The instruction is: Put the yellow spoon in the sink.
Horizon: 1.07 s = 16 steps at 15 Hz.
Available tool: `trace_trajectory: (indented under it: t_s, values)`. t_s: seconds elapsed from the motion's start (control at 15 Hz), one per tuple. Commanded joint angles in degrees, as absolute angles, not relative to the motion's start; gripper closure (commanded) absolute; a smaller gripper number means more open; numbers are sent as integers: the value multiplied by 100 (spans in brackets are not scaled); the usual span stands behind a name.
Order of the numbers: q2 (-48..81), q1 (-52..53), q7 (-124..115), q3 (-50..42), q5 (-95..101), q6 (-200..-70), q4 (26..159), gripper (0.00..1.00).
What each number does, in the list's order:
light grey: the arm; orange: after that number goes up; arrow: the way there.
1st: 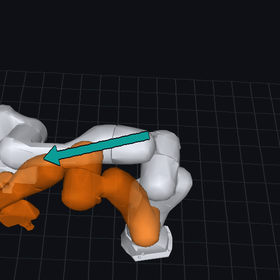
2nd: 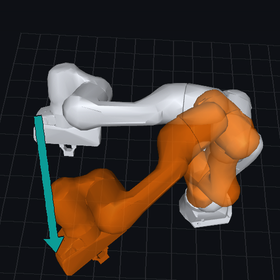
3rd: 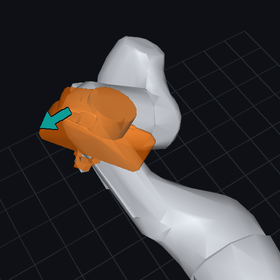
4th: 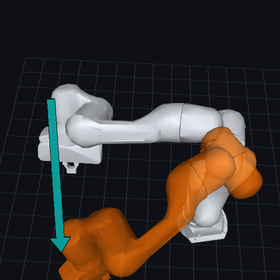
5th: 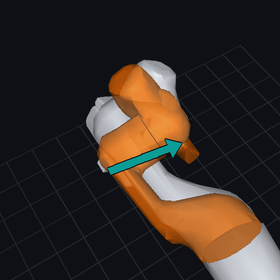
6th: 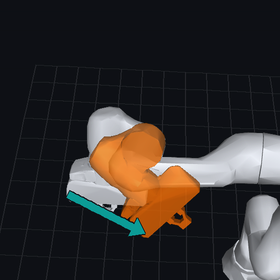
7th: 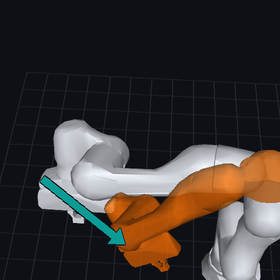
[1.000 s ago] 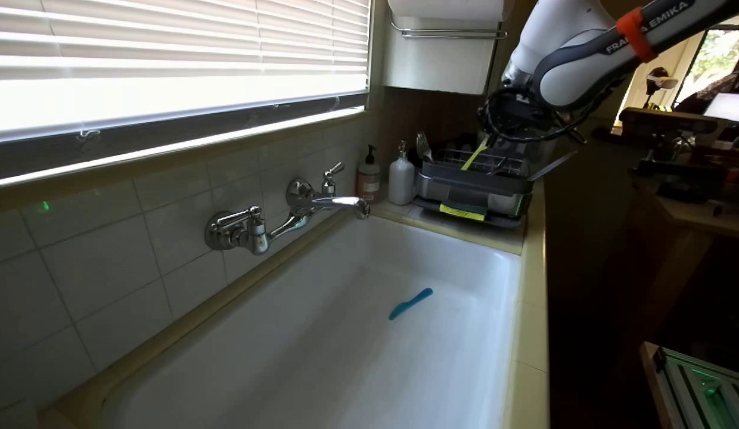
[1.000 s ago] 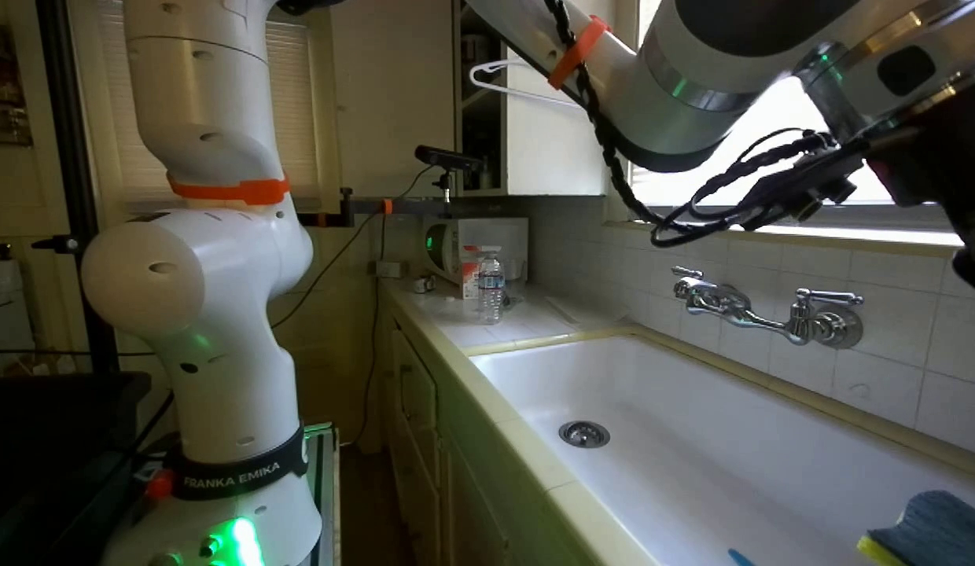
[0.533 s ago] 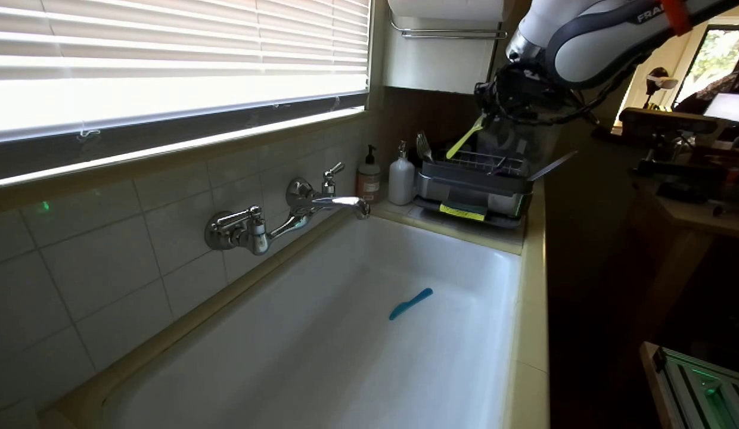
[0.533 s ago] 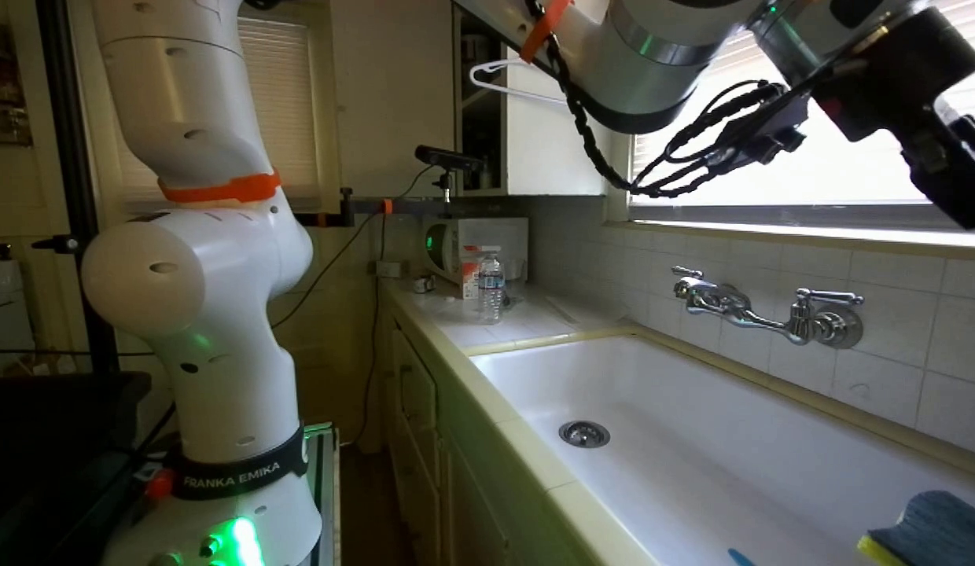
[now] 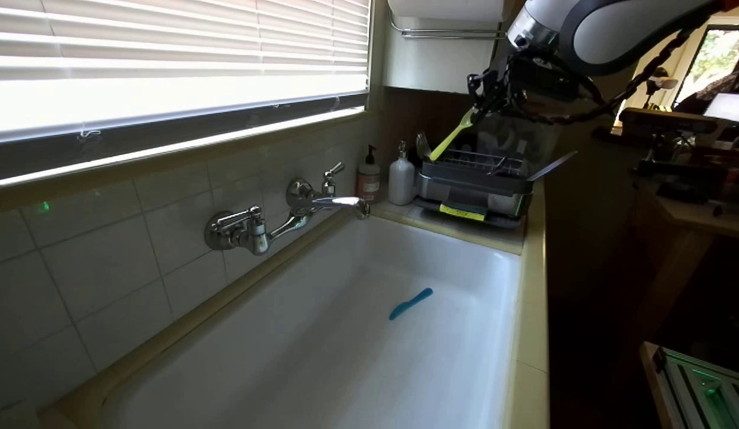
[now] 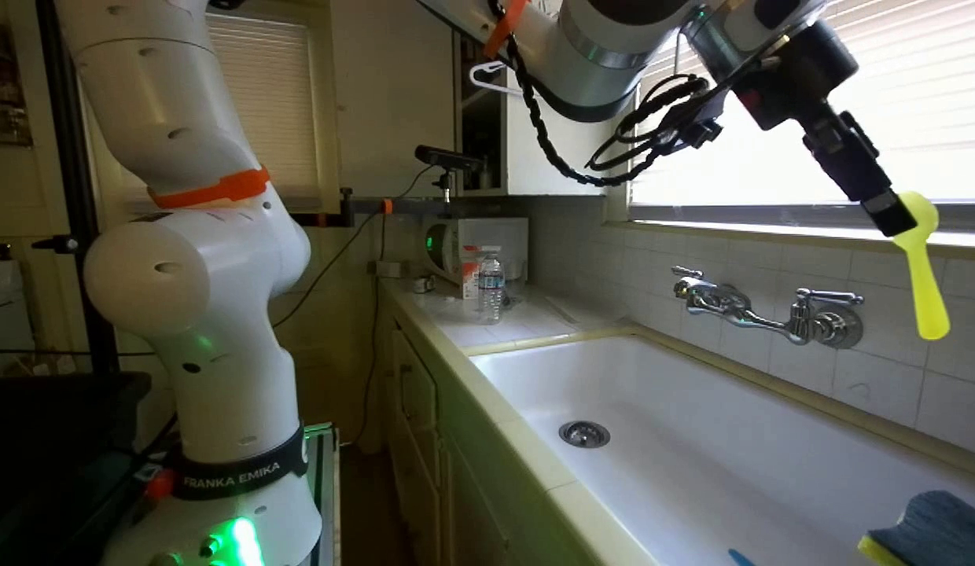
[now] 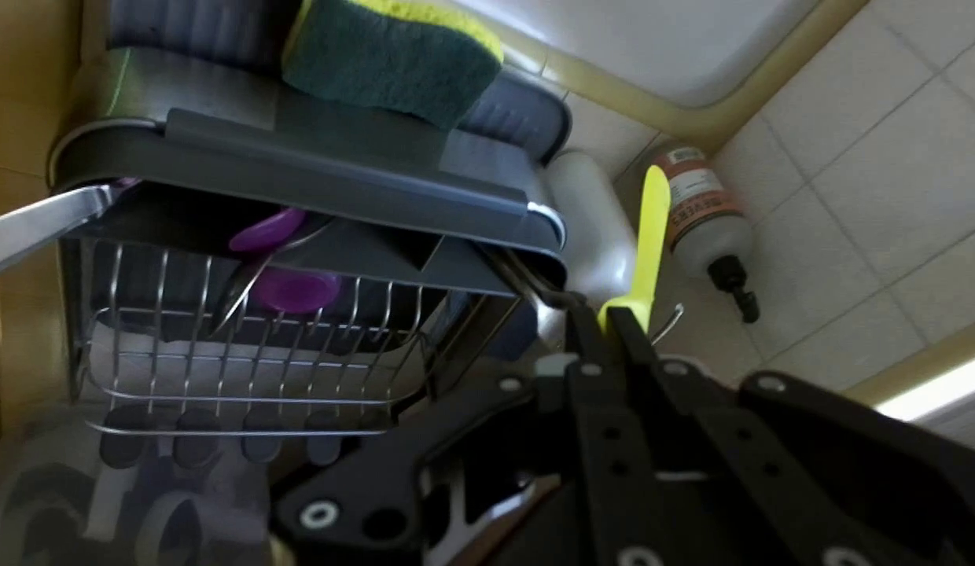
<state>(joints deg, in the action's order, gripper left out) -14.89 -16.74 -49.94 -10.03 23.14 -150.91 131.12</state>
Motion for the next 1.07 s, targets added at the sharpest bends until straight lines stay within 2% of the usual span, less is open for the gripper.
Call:
trace_trajectory:
  t_s: [0.0,0.33,1.0]
  values:
    - [-1627,-1396,-3940,-1006,1314,-14928,13394,99]
    - [-1326,-1208,-2994,-946,286,-14604,13327,99]
    - [-421,-1053,-2370,-856,-466,-14418,13131,99]
